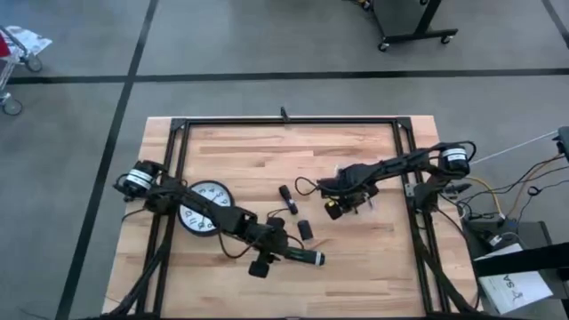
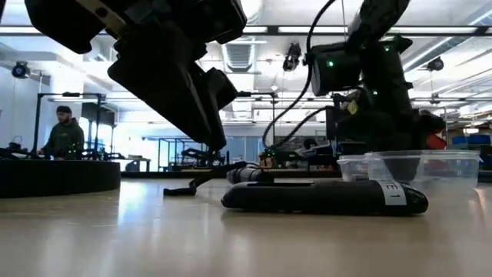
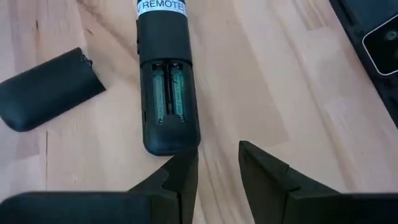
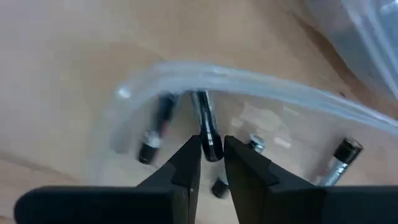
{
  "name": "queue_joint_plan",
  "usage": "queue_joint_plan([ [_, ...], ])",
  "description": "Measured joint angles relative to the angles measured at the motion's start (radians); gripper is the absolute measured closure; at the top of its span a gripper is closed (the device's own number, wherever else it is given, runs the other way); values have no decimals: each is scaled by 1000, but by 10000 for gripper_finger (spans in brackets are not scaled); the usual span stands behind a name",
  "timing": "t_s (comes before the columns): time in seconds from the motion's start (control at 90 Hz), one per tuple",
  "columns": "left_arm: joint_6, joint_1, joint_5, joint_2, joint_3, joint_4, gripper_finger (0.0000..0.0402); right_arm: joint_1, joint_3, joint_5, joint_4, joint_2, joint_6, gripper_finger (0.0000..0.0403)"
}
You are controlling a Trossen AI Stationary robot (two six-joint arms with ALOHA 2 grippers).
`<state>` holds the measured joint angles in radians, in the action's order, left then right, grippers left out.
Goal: Insert battery
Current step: Insert the silver battery into the remote battery compartment
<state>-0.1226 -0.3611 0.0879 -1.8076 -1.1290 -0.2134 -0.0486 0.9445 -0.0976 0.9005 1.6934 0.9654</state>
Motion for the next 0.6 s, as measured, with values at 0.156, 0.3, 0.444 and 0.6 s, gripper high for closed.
queue_joint_plan([
  [0.156,1,0,0,0,0,3,304,0,0,-2,-7,21,-106,359],
  [0.3,1,0,0,0,0,4,304,4,-1,30,-15,18,-207,370],
  [0.444,5,0,0,0,0,5,304,6,13,50,22,16,-262,393],
  [0.6,6,0,0,0,0,4,304,42,105,111,220,19,-277,398],
])
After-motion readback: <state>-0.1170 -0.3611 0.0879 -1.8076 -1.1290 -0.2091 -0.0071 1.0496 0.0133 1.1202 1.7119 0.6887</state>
